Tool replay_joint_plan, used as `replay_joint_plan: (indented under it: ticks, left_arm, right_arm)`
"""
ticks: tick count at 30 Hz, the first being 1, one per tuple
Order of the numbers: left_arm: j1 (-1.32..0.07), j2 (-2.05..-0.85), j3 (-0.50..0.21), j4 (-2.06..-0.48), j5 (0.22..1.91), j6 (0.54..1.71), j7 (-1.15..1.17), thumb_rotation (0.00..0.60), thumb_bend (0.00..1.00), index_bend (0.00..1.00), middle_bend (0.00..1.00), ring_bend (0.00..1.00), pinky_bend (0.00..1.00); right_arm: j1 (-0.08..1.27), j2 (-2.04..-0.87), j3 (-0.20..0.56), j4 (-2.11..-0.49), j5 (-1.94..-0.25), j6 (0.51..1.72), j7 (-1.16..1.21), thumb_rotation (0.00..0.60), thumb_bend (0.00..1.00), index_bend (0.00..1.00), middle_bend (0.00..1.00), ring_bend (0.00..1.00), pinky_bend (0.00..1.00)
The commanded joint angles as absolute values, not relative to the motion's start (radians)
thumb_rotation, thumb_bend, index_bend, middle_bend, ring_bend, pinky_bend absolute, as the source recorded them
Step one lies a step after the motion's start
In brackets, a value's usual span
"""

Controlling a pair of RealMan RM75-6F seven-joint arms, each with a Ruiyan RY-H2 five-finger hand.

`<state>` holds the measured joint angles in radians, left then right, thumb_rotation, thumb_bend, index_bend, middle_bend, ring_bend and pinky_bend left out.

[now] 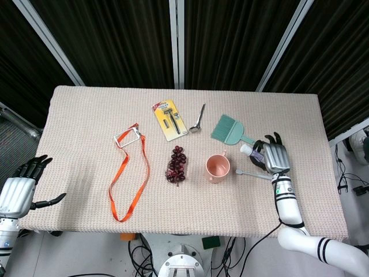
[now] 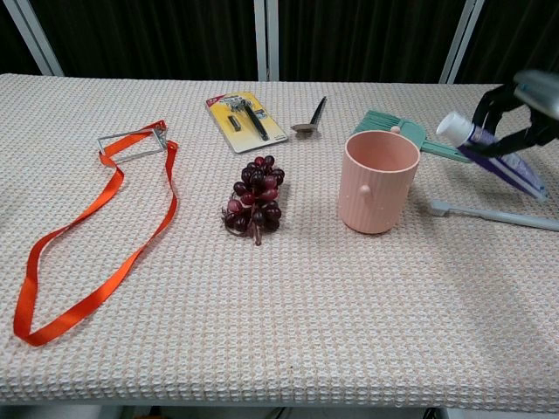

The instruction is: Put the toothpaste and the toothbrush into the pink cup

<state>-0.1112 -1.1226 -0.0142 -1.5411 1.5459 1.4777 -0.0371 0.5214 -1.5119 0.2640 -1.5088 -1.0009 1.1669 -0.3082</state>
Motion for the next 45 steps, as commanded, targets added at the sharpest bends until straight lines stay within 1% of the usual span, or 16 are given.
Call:
replay_joint_plan:
  ticks: [1,4,7,11,14,18,26,40,45]
  left_arm:
    - [-0.113,-1.122,-0.015,-1.545,1.547,1.476,-0.034,0.268,0.08,0.12,0.09,0.10,0.21]
    - [-0.116,-1.122,-0.016,-1.552,1.552,1.477,-0.026,0.268,0.08,0.12,0.09,0.10,0.21]
    - [-0.117,-1.120,-0.018,-1.559,1.552,1.478,-0.021,0.266,0.08,0.12,0.09,0.10,0.21]
    - [-0.115,-1.117,-0.017,-1.562,1.550,1.478,-0.016,0.267,0.08,0.12,0.09,0.10,0.21]
    - [-0.113,-1.114,-0.016,-1.560,1.546,1.478,-0.019,0.264,0.08,0.12,0.09,0.10,0.21]
    - [-0.110,-1.113,-0.017,-1.555,1.541,1.480,-0.028,0.266,0.08,0.12,0.09,0.10,0.21]
    - [-0.110,-1.118,-0.016,-1.544,1.543,1.480,-0.036,0.266,0.08,0.12,0.09,0.10,0.21]
    - [-0.109,-1.118,-0.016,-1.547,1.550,1.484,-0.034,0.266,0.08,0.12,0.09,0.10,0.21]
    - [-0.108,-1.118,-0.018,-1.548,1.552,1.490,-0.033,0.264,0.08,0.12,0.09,0.10,0.21]
  right_arm:
    - [0.466,-1.430,0.333,-1.621,-1.136,1.271,-0.096,0.600,0.77,0.68,0.56,0.15,0.00]
    - [0.463,-1.428,0.333,-1.632,-1.294,1.316,0.092,0.600,0.73,0.69,0.56,0.15,0.00]
    - [0.471,-1.487,0.326,-1.587,-1.413,1.382,0.259,0.600,0.72,0.69,0.57,0.15,0.00]
    - [0.490,-1.579,0.328,-1.530,-1.484,1.453,0.407,0.600,0.70,0.70,0.58,0.15,0.00]
    - [0.504,-1.631,0.321,-1.506,-1.493,1.457,0.483,0.600,0.70,0.71,0.59,0.15,0.00]
    - [0.515,-1.664,0.294,-1.484,-1.494,1.430,0.507,0.600,0.69,0.71,0.60,0.15,0.00]
    - [0.527,-1.740,0.249,-1.381,-1.504,1.412,0.528,0.600,0.68,0.71,0.60,0.15,0.00]
    - [0.528,-1.806,0.197,-1.224,-1.492,1.355,0.554,0.600,0.65,0.72,0.59,0.15,0.00]
    - [0.529,-1.819,0.183,-1.179,-1.502,1.348,0.578,0.600,0.62,0.72,0.59,0.14,0.00]
